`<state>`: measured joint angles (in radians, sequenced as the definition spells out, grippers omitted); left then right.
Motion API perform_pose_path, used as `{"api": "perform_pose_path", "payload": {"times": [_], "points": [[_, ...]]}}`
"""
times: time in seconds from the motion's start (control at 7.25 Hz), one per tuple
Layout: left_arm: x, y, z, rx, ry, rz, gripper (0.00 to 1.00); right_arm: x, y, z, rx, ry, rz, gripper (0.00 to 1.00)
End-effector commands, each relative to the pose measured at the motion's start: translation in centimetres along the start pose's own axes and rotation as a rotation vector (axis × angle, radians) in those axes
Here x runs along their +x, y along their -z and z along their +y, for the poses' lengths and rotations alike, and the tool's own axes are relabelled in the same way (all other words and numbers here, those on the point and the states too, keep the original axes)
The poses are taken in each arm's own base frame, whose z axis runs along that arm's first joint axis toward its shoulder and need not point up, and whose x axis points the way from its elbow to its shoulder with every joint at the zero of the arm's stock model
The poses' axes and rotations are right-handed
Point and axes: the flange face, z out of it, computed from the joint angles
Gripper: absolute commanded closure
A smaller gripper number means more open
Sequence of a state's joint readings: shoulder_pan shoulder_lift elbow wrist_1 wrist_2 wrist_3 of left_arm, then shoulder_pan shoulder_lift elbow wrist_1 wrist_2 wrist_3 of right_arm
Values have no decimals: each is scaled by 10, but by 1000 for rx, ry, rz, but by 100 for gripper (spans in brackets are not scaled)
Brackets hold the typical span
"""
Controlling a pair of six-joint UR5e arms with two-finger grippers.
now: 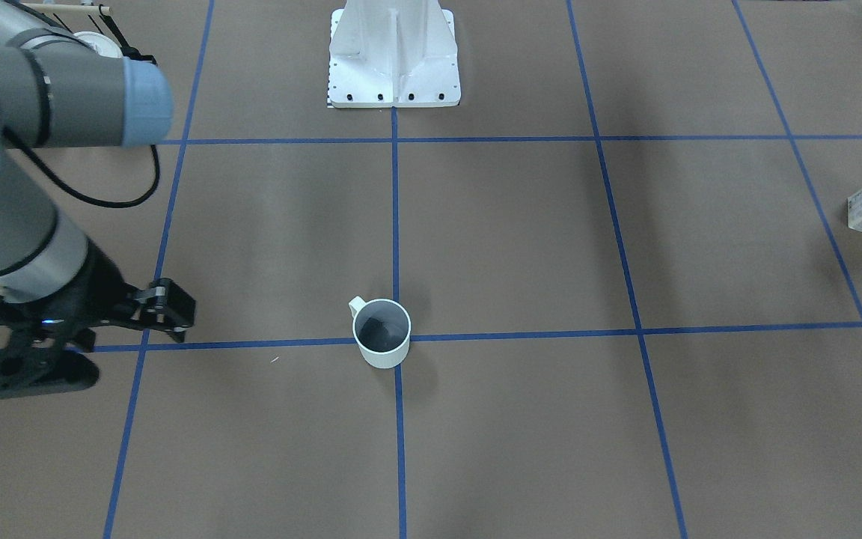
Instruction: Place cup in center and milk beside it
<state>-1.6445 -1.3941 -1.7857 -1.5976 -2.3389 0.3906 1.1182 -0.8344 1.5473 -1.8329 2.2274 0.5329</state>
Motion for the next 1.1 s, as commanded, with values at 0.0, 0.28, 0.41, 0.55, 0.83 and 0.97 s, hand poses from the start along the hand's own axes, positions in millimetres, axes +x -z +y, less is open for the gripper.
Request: {"api": "perform_pose_path", "payload": {"times": [0.0, 0.28, 0.41, 0.55, 0.83, 0.97], "points": [[-5, -15, 33, -15, -53, -33, 2, 120, -8, 20, -43, 25, -8, 0], [-16, -34, 50, -33, -39, -23, 2, 201, -4, 36, -49, -3, -4, 0], [-17, -35, 50, -32, -29, -24, 2, 207, -3, 46, -49, -8, -11, 0], [-18, -35, 47, -31, -28, -23, 2, 212, 0, 49, -44, -12, -11, 0], [-28, -46, 44, -45, -18, -15, 2, 226, -4, 76, -45, -17, -10, 0], [-30, -49, 45, -51, -13, -12, 2, 236, -8, 95, -52, 9, -7, 0]]}}
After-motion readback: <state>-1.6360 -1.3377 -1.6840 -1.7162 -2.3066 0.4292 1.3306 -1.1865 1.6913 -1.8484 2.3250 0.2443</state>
